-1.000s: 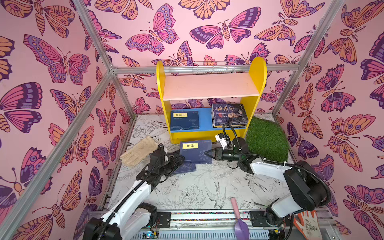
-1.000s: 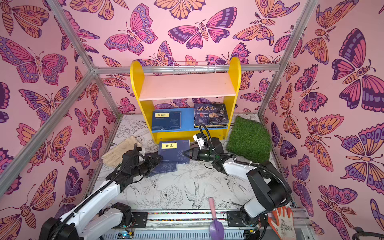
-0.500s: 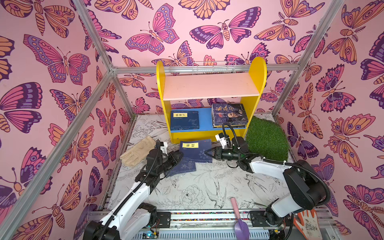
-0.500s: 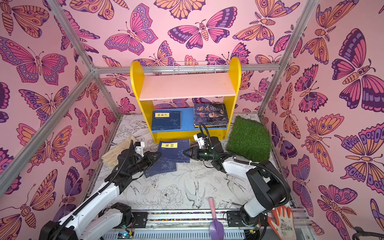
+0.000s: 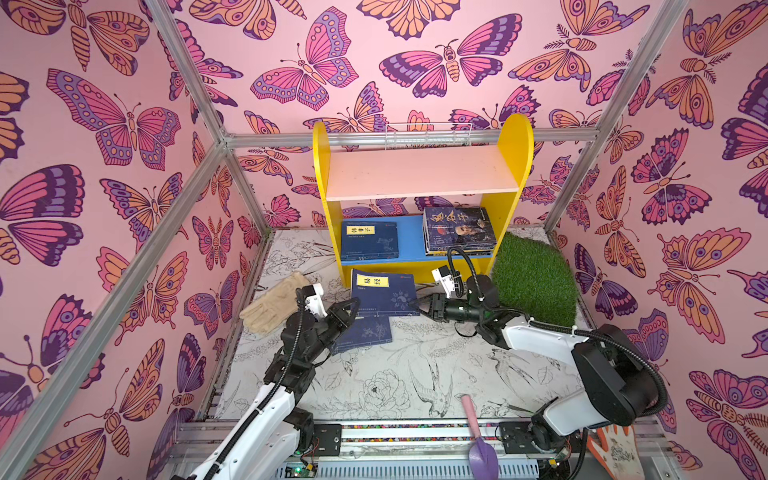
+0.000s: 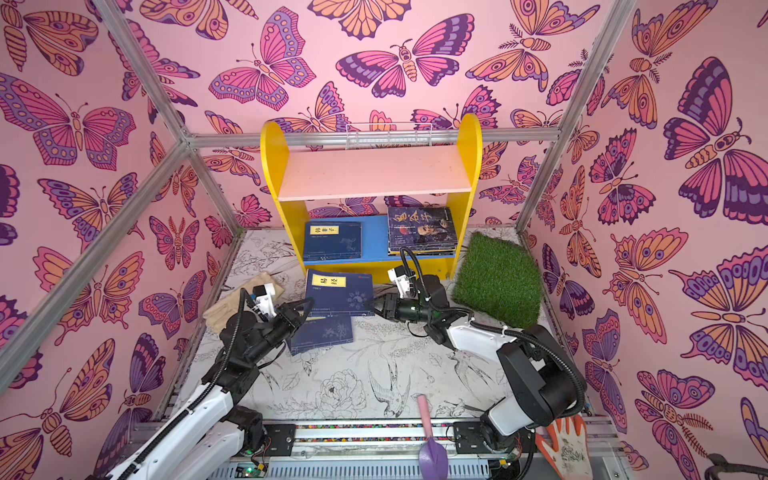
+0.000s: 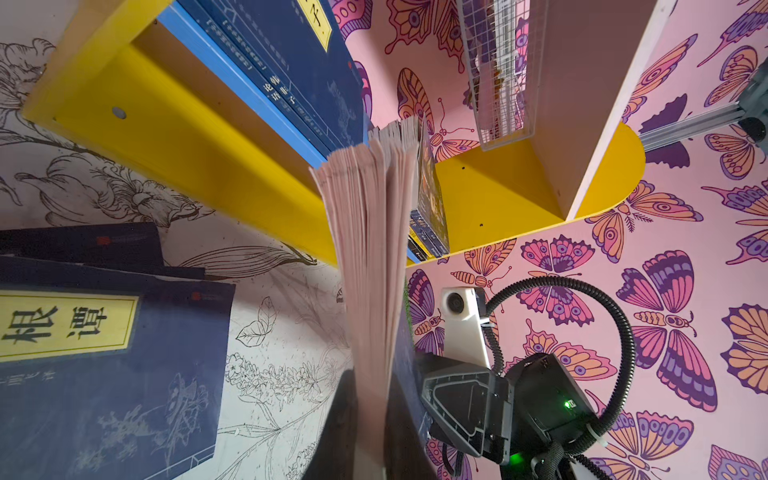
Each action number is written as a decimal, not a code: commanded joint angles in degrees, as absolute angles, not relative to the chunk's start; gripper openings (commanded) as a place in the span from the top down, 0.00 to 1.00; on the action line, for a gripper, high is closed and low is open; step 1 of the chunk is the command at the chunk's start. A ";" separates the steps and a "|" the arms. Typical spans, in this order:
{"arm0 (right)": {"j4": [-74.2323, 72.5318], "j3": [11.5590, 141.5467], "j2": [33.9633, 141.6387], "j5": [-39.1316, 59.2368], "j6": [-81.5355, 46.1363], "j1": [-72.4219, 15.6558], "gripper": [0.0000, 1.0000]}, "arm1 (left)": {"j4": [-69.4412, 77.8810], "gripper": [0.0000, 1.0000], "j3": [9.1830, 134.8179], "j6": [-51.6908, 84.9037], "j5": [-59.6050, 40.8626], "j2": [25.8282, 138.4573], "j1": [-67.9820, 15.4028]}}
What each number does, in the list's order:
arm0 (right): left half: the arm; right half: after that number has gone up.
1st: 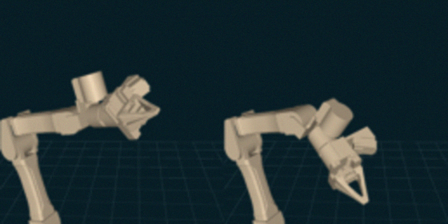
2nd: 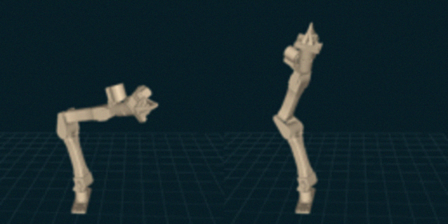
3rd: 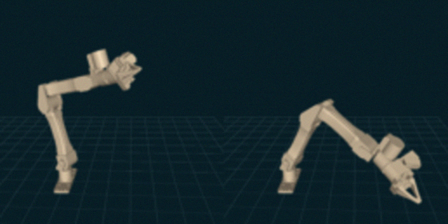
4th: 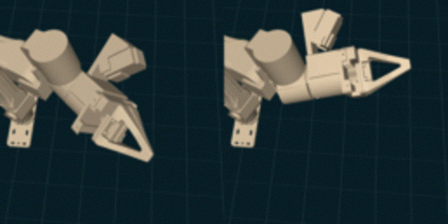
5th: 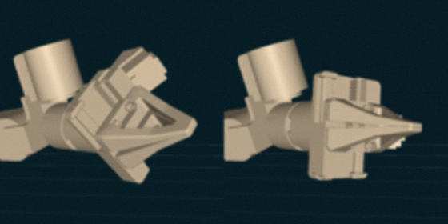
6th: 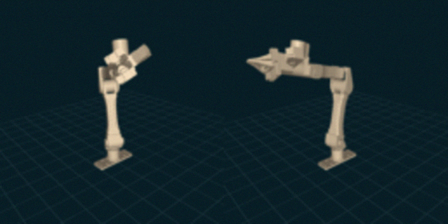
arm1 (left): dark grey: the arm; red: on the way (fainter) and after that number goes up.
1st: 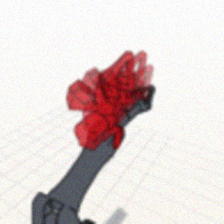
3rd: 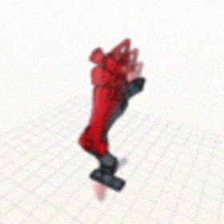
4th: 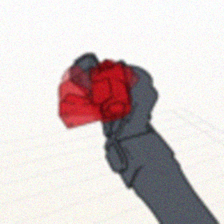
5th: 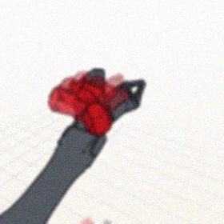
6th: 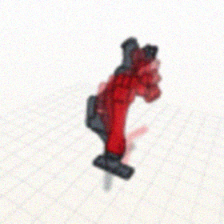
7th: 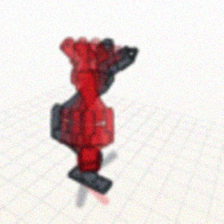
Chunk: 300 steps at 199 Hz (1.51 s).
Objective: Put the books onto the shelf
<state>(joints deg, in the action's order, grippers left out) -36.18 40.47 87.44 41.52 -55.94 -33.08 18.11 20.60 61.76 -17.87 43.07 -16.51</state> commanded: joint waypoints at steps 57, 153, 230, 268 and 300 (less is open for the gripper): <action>-50.80 41.05 89.69 44.39 -65.94 -34.01 0.65 | 23.76 1.00 17.46 60.66 -12.25 41.66 -16.52; -47.48 40.61 89.70 43.96 -64.56 -33.00 0.58 | 26.84 1.00 18.28 59.28 -13.44 41.35 -16.53; -55.78 42.38 95.09 45.60 -70.09 -33.04 0.62 | 28.31 1.00 20.09 58.29 -14.10 40.28 -16.45; -58.80 44.33 95.18 46.62 -72.58 -33.11 0.71 | 28.36 1.00 19.73 57.88 -14.07 42.27 -16.50; -61.13 44.49 94.67 47.30 -74.56 -33.11 0.83 | 28.74 1.00 19.62 57.35 -13.29 44.56 -16.55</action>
<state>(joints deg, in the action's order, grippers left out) -55.18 42.35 94.65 46.02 -72.14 -33.26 26.13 18.63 59.16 -13.15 43.20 -16.51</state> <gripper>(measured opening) 0.221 0.102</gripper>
